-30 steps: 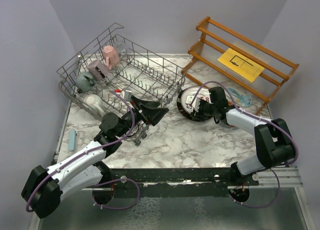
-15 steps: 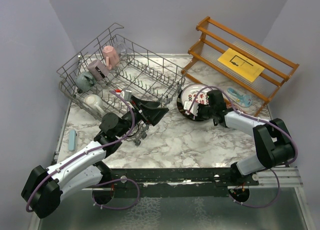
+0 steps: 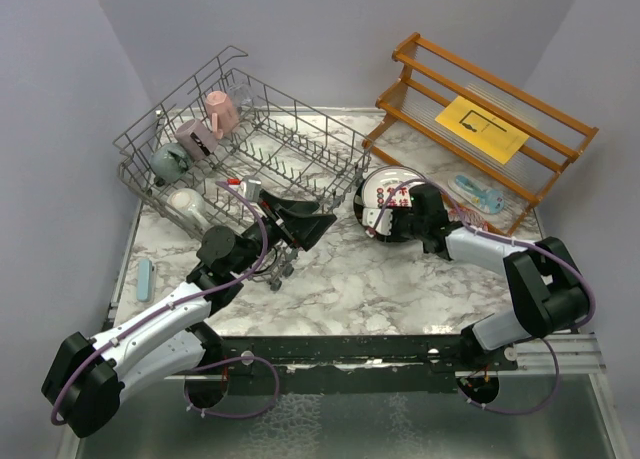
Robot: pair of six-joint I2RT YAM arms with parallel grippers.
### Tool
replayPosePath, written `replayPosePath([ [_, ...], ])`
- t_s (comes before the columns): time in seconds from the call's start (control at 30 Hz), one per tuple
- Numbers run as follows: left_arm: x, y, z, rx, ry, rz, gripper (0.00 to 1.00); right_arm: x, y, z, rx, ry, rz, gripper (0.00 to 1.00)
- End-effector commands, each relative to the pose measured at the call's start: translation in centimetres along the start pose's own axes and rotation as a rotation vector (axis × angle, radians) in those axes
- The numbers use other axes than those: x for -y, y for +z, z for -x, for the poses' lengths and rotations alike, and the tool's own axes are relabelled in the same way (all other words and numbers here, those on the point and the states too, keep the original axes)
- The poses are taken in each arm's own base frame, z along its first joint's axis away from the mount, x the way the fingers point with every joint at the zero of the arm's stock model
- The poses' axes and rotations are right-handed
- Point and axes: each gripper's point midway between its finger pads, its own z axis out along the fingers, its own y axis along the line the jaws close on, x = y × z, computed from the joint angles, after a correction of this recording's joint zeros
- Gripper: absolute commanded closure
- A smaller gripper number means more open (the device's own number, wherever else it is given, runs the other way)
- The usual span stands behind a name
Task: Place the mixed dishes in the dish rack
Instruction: Pick up the plate at the center of the board.
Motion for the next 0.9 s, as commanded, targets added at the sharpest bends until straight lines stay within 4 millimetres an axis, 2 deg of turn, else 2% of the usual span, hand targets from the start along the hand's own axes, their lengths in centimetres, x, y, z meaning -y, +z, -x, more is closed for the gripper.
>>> replayPosePath([
  [0.0,0.2,-0.2,0.4,0.024,-0.003,-0.002,0.1,-2.0,0.1,-1.6,-0.069,-0.033,0.033,0.64],
  [0.2,0.2,-0.3,0.5,0.027,-0.002,-0.002,0.1,-2.1,0.0,-1.5,-0.063,-0.042,0.036,0.85],
  [0.37,0.2,-0.4,0.4,0.027,-0.002,0.002,0.1,-1.8,-0.6,-0.4,-0.026,-0.023,0.033,0.99],
  [0.63,-0.1,-0.3,0.3,0.019,0.014,0.009,0.1,-0.8,-2.5,2.1,0.012,0.052,0.077,0.99],
  [0.87,0.0,0.1,0.2,-0.019,0.123,-0.002,0.11,-0.9,-5.7,4.4,0.089,0.083,0.13,0.99],
])
